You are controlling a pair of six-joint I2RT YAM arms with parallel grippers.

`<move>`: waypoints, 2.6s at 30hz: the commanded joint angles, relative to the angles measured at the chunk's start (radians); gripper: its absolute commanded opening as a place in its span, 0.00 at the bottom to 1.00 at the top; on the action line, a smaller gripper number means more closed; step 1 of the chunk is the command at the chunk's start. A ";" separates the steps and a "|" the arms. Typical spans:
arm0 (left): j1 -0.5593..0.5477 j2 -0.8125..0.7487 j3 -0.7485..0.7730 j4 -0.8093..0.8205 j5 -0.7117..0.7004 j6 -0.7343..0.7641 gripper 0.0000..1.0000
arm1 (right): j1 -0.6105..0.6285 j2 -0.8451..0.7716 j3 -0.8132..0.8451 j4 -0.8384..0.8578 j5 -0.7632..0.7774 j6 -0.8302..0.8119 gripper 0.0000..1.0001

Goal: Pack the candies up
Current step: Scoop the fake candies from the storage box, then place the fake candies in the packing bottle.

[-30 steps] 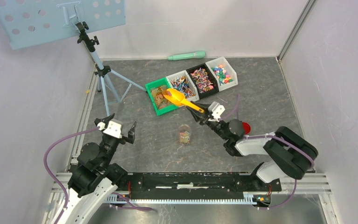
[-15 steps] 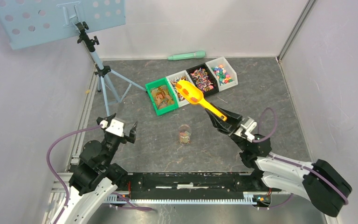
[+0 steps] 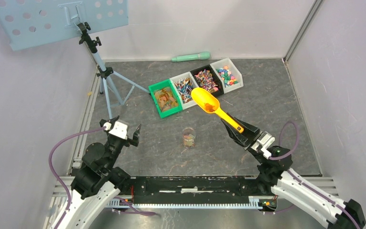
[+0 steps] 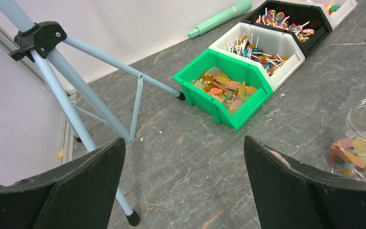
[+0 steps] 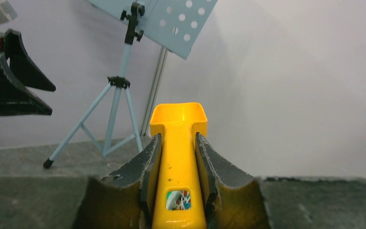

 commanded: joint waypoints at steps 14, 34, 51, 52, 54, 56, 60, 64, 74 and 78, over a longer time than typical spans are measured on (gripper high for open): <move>0.006 0.029 0.015 0.017 0.085 -0.048 1.00 | -0.002 -0.240 0.155 -0.825 -0.151 -0.028 0.00; 0.006 0.002 0.032 -0.045 0.112 -0.280 1.00 | -0.002 -0.188 0.366 -1.123 -0.190 -0.040 0.00; 0.005 -0.016 0.030 -0.046 0.135 -0.271 1.00 | -0.001 -0.047 0.525 -1.272 -0.222 0.007 0.00; 0.005 -0.018 0.031 -0.046 0.133 -0.271 1.00 | -0.003 -0.040 0.532 -1.283 -0.219 0.006 0.00; 0.004 -0.021 0.031 -0.046 0.135 -0.271 1.00 | -0.002 -0.029 0.544 -1.298 -0.217 0.011 0.00; 0.005 -0.022 0.031 -0.046 0.135 -0.271 1.00 | -0.002 -0.018 0.557 -1.315 -0.211 0.018 0.00; 0.004 -0.021 0.030 -0.046 0.136 -0.271 1.00 | -0.002 0.006 0.585 -1.344 -0.198 0.026 0.00; 0.004 -0.028 0.034 -0.051 0.130 -0.273 1.00 | -0.002 0.038 0.618 -1.371 -0.184 0.035 0.00; 0.004 -0.041 0.031 -0.047 0.125 -0.271 1.00 | -0.002 0.105 0.642 -1.407 -0.178 0.045 0.00; 0.004 -0.041 0.030 -0.046 0.125 -0.271 1.00 | -0.002 0.123 0.651 -1.413 -0.179 0.049 0.00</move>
